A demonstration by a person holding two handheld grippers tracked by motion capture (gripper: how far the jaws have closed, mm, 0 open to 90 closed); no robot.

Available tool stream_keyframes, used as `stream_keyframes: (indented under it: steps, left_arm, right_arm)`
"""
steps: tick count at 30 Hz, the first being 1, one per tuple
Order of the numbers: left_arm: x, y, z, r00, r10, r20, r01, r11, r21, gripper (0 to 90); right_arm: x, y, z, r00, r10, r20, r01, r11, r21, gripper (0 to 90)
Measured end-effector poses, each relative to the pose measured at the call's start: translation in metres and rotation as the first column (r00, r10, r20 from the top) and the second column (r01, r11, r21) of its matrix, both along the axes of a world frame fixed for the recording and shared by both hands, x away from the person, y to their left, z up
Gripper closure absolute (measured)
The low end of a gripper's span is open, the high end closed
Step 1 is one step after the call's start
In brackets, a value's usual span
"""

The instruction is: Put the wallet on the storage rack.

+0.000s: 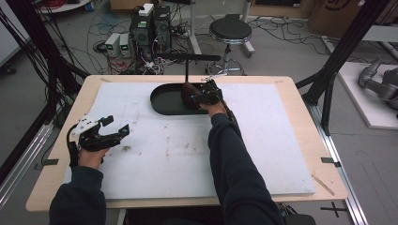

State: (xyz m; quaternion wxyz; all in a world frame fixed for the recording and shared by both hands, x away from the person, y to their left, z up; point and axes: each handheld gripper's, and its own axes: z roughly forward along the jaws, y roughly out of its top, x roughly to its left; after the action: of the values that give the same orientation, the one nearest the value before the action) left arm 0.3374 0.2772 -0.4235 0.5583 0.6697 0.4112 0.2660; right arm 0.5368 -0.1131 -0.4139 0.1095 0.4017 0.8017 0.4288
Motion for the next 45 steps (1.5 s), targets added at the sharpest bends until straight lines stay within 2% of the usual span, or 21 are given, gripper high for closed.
stream_keyframes:
  steps: [1, 2, 6, 7, 10, 13, 16, 18, 19, 21, 22, 23, 24, 25, 27, 28, 29, 32, 33, 39, 45]
  left_arm:
    - [0.000, 0.000, 0.000, 1.0000, 0.000, 0.000, 0.000, 1.0000, -0.001, 18.9]
    - [0.000, 0.000, 0.000, 1.0000, -0.001, 0.001, 0.001, 1.0000, -0.002, 19.0]
    - [0.000, 0.000, 0.000, 1.0000, -0.002, 0.001, 0.002, 1.0000, -0.003, 18.9]
    - [0.000, 0.000, 0.000, 1.0000, -0.003, 0.001, 0.003, 1.0000, -0.001, 19.0]
    - [0.000, -0.001, 0.000, 1.0000, -0.006, -0.002, 0.006, 1.0000, -0.001, 19.0]
    - [0.000, -0.002, 0.000, 0.9999, -0.011, -0.002, 0.011, 0.9999, 0.005, 18.9]
    - [0.000, -0.003, 0.000, 0.9999, -0.013, -0.004, 0.013, 0.9999, 0.005, 18.9]
    - [0.000, -0.003, 0.000, 0.9999, -0.013, -0.002, 0.013, 0.9999, 0.004, 18.9]
    - [-0.001, -0.003, 0.000, 0.9999, -0.014, -0.006, 0.014, 0.9999, 0.006, 19.0]
    - [-0.001, -0.004, 0.000, 0.9998, -0.016, -0.009, 0.016, 0.9999, 0.004, 19.0]
    - [-0.001, -0.004, 0.000, 0.9998, -0.016, -0.009, 0.016, 0.9999, 0.004, 19.0]
    - [-0.001, -0.004, 0.000, 0.9998, -0.019, -0.008, 0.019, 0.9998, 0.004, 19.0]
    - [-0.001, -0.005, 0.000, 0.9997, -0.022, -0.009, 0.022, 0.9997, 0.006, 19.0]
    - [-0.001, -0.006, 0.000, 0.9997, -0.024, -0.009, 0.024, 0.9997, 0.006, 19.0]
    - [-0.001, -0.006, 0.000, 0.9996, -0.027, -0.009, 0.027, 0.9996, 0.009, 19.0]
    - [-0.001, -0.007, 0.000, 0.9995, -0.030, -0.010, 0.030, 0.9995, 0.008, 19.0]
    - [-0.001, -0.007, 0.000, 0.9995, -0.030, -0.010, 0.030, 0.9995, 0.008, 19.0]
    - [-0.002, -0.008, 0.000, 0.9994, -0.034, -0.008, 0.034, 0.9994, 0.006, 18.9]
    - [-0.002, -0.009, 0.001, 0.9993, -0.036, -0.008, 0.036, 0.9994, 0.002, 18.9]
    - [0.000, -0.013, 0.001, 0.9992, -0.041, -0.002, 0.041, 0.9992, 0.003, 19.0]
    - [0.000, -0.015, 0.002, 0.9992, -0.040, 0.002, 0.040, 0.9992, 0.007, 18.9]
  right_arm:
    - [0.000, -0.001, 0.000, 0.9999, -0.011, 0.005, 0.011, 1.000, -0.006, 58.4]
    - [-0.001, -0.004, 0.003, 0.9984, -0.048, 0.030, 0.049, 0.998, -0.040, 47.7]
    - [-0.003, -0.012, 0.011, 0.9920, -0.103, 0.073, 0.109, 0.991, -0.075, 38.3]
    - [-0.006, -0.020, 0.017, 0.9894, -0.112, 0.092, 0.118, 0.991, -0.067, 38.3]
    - [-0.014, -0.033, 0.027, 0.9878, -0.100, 0.120, 0.107, 0.993, -0.055, 37.5]
    - [-0.023, -0.047, 0.037, 0.9892, -0.068, 0.130, 0.077, 0.995, -0.067, 33.2]
    - [-0.038, -0.063, 0.044, 0.9834, -0.042, 0.177, 0.056, 0.996, -0.071, 33.1]
    - [-0.045, -0.074, 0.046, 0.9842, -0.031, 0.174, 0.044, 0.996, -0.072, 28.8]
    - [-0.050, -0.081, 0.049, 0.9876, -0.030, 0.154, 0.044, 0.995, -0.091, 27.4]
    - [-0.054, -0.086, 0.051, 0.9870, -0.033, 0.158, 0.050, 0.993, -0.106, 27.4]
    - [-0.066, -0.099, 0.054, 0.9763, -0.028, 0.215, 0.053, 0.992, -0.112, 28.3]
    - [-0.066, -0.099, 0.054, 0.9763, -0.028, 0.215, 0.053, 0.992, -0.112, 28.3]
    - [-0.077, -0.112, 0.055, 0.9759, -0.031, 0.216, 0.057, 0.992, -0.113, 27.9]
    - [-0.082, -0.119, 0.055, 0.9768, -0.033, 0.211, 0.059, 0.991, -0.117, 27.5]
    - [-0.094, -0.132, 0.053, 0.9721, -0.039, 0.231, 0.065, 0.993, -0.103, 26.9]
    - [-0.099, -0.137, 0.054, 0.9776, -0.045, 0.206, 0.070, 0.991, -0.117, 25.6]
    - [-0.099, -0.137, 0.054, 0.9776, -0.045, 0.206, 0.070, 0.991, -0.117, 25.6]
    - [-0.121, -0.153, 0.048, 0.9707, -0.057, 0.233, 0.084, 0.991, -0.107, 25.0]
    - [-0.136, -0.162, 0.042, 0.9688, -0.058, 0.241, 0.088, 0.989, -0.116, 24.1]
    - [-0.177, -0.183, 0.022, 0.9599, -0.083, 0.268, 0.122, 0.984, -0.131, 21.6]
    - [-0.194, -0.197, 0.010, 0.9531, -0.120, 0.278, 0.155, 0.982, -0.105, 21.5]
